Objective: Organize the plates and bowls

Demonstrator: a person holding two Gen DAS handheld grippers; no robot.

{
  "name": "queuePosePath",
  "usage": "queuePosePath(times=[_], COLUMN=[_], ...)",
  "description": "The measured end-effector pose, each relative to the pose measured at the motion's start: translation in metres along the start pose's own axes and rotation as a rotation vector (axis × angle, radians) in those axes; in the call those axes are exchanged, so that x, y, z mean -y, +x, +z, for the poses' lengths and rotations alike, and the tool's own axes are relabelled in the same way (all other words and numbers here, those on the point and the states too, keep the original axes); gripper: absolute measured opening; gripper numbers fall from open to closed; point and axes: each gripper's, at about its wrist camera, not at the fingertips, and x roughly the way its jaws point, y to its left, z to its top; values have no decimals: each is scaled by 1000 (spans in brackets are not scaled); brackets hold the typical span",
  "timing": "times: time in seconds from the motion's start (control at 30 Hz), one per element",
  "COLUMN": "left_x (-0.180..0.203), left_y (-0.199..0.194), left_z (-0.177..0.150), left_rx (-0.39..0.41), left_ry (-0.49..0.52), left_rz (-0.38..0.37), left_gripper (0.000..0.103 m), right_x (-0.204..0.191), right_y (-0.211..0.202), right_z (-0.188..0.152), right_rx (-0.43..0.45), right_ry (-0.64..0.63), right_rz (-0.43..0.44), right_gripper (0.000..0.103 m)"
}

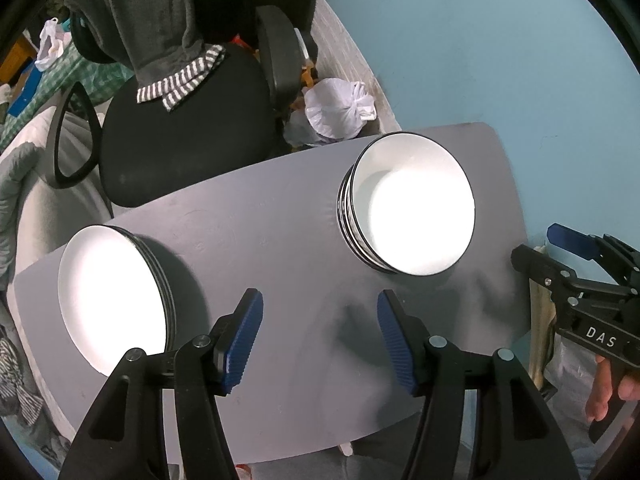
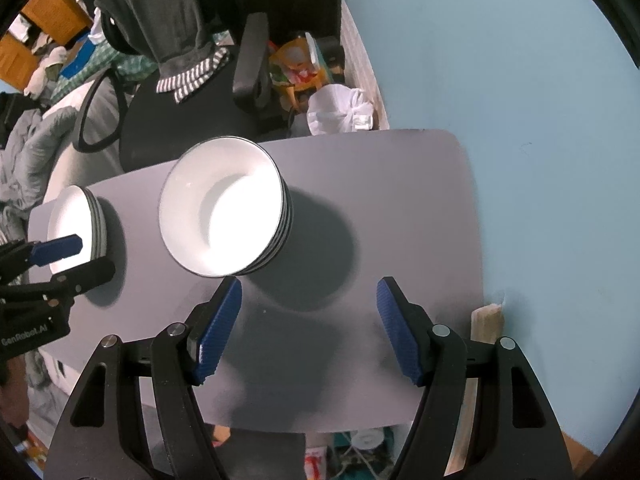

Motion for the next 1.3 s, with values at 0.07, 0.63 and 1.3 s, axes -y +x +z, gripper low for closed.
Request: queuePosePath(times=[0.07,0.63,1.3], left_x=[-1,-1,3], left_y=[2,52,102], left_z=[3,42,67], left_rx=[-5,-83,-188], left_ry=[-1,-52,-115], left_rz=[0,-56,-178], left_gripper=[64,70,59], right_x=[1,8,25], right_y=[4,54,106], right_z=[3,40,58], right_rx=[-7,-85,-222], right_ry=[-11,-11,61], right_rz=[-1,107,245], right_gripper=[69,70,70])
